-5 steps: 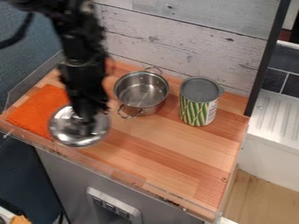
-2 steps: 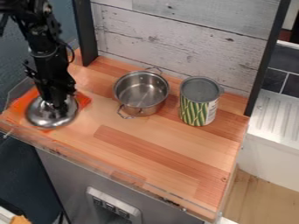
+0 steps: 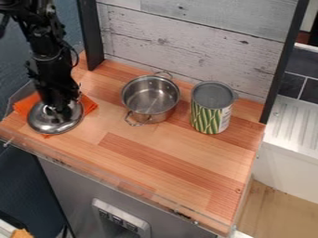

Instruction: Open the silver lid

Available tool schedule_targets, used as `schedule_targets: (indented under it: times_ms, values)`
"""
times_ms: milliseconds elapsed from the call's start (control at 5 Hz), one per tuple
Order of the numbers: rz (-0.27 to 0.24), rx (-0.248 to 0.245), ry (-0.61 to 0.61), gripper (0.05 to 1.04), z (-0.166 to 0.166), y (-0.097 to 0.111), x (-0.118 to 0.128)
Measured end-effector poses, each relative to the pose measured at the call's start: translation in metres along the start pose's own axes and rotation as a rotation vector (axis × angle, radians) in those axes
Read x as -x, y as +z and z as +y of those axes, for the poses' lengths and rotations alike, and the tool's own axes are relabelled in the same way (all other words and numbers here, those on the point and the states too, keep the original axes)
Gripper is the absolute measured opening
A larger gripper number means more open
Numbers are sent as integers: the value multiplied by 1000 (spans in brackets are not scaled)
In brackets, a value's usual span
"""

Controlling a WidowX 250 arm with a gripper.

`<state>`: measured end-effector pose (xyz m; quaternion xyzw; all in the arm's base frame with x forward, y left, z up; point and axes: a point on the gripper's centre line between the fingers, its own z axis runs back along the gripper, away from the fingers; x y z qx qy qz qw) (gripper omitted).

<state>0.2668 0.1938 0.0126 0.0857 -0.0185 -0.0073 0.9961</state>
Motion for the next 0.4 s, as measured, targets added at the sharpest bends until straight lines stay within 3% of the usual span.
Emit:
schedule_targets:
  times_ms: [200, 400]
  values:
    - [-23, 49, -14, 921, -1, 28, -3]
    - [-36, 72, -15, 1011, 9, 40, -4]
